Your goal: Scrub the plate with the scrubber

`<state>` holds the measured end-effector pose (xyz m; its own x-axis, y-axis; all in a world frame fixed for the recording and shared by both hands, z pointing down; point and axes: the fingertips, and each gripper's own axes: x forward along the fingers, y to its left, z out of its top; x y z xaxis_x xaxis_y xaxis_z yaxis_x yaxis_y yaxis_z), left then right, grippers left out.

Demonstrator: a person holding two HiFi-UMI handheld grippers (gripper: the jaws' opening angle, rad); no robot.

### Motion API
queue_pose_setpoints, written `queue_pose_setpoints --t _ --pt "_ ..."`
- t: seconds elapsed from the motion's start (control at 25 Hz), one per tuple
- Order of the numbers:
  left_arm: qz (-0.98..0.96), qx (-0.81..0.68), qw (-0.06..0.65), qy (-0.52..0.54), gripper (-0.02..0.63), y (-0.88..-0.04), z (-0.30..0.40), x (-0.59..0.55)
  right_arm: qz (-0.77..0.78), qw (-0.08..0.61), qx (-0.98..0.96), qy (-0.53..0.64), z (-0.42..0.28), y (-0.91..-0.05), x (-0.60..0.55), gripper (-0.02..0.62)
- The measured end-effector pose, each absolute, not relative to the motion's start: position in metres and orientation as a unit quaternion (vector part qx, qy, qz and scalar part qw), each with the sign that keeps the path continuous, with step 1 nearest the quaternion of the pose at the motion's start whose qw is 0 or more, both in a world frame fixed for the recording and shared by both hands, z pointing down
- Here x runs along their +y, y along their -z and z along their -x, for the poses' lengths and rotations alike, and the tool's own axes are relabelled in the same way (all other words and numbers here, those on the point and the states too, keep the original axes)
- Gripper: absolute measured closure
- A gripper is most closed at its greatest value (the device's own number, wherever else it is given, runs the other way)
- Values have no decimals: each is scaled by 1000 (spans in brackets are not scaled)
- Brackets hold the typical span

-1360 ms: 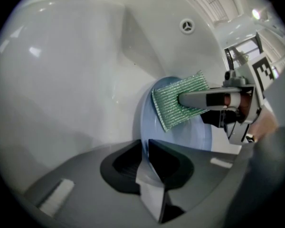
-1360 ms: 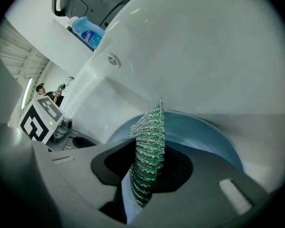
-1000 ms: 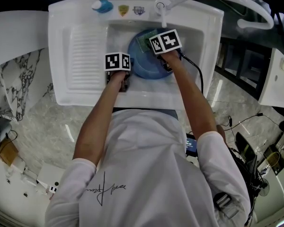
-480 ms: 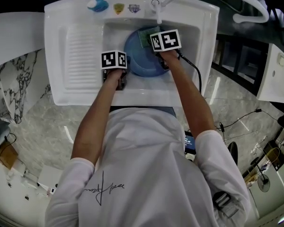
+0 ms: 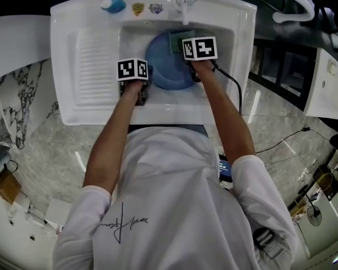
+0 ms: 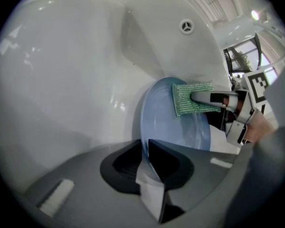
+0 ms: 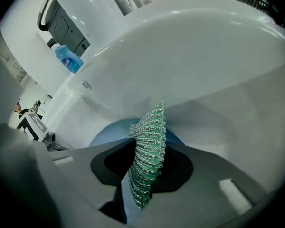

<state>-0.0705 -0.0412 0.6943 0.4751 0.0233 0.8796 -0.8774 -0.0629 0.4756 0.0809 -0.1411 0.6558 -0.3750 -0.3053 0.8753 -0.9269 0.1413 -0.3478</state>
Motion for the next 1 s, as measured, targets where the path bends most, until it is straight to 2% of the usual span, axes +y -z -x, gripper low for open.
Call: queue_pose_setpoints --t 1.0 --pt "-628 -341 589 -376 523 -697 69 -43 -581 317 -603 -446 -140 -642 -114 512"
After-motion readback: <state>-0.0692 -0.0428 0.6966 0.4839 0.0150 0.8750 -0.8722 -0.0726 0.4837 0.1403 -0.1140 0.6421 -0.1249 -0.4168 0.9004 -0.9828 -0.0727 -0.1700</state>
